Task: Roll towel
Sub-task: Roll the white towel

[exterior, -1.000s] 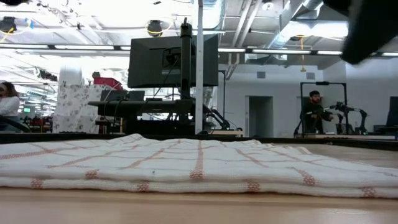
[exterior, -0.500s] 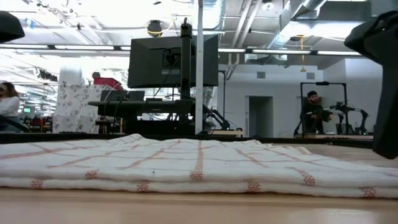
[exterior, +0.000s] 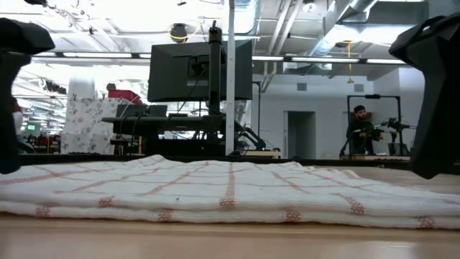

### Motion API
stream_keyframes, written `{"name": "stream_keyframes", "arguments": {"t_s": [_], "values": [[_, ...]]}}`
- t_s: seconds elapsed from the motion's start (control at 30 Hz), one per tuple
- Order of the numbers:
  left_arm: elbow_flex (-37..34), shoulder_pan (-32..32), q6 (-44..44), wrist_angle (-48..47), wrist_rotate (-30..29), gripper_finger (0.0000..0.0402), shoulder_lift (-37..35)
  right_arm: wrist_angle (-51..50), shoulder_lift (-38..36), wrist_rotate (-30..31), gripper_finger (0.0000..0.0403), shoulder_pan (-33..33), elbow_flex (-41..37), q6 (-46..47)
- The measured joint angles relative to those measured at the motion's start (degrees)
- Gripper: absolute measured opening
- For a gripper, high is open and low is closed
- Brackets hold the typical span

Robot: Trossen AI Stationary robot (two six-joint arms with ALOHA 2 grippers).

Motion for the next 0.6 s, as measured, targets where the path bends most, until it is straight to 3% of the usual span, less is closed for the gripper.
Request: {"name": "stream_keyframes", "arguments": {"t_s": [0.6], "values": [[-0.4,0.0,1.5,2.4,0.4,0.0135,0.1,2.4,-0.2,1.9,0.0205,0.0,-4.8,-1.2]]}}
